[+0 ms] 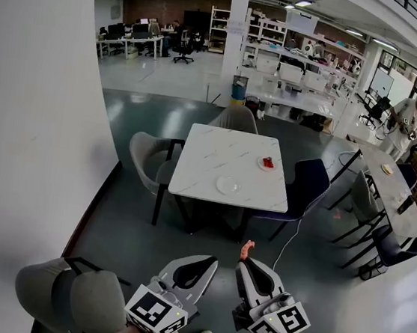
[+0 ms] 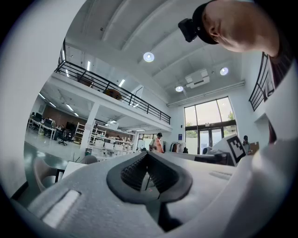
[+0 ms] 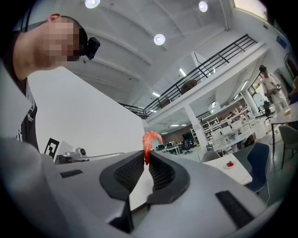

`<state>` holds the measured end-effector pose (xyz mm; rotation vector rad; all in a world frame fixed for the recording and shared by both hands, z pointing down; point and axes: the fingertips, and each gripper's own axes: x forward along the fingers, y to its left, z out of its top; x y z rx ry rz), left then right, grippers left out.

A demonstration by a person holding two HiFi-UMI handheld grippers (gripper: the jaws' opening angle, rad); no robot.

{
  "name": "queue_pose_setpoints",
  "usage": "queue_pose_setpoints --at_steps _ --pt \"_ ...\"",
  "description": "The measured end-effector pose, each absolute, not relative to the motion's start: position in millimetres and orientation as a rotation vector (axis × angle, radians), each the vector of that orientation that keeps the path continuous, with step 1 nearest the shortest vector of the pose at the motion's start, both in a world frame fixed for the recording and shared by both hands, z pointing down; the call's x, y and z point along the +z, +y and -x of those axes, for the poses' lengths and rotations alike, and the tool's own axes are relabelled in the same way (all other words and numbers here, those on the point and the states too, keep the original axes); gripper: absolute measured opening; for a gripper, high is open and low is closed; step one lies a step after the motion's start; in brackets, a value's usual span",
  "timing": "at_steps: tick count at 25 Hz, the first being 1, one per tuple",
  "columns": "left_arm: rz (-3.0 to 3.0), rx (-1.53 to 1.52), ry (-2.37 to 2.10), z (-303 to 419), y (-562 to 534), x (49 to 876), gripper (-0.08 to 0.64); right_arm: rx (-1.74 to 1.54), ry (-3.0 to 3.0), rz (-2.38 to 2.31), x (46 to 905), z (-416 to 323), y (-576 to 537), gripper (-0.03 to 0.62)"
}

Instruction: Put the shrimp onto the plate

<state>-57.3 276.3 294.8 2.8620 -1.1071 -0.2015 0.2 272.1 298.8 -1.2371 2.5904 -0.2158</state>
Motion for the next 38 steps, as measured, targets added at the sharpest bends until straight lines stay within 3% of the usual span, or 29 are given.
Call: queue_pose_setpoints --at_steps 18,38 --pt "-2.846 -0.184 -1.132 53 282 301 0.008 -0.267 2.579 1.209 304 -7 278 0.037" --pt "-2.883 -0.144 -1.212 8 256 305 0.008 -0.288 2.596 1.186 313 -65 265 0.037"
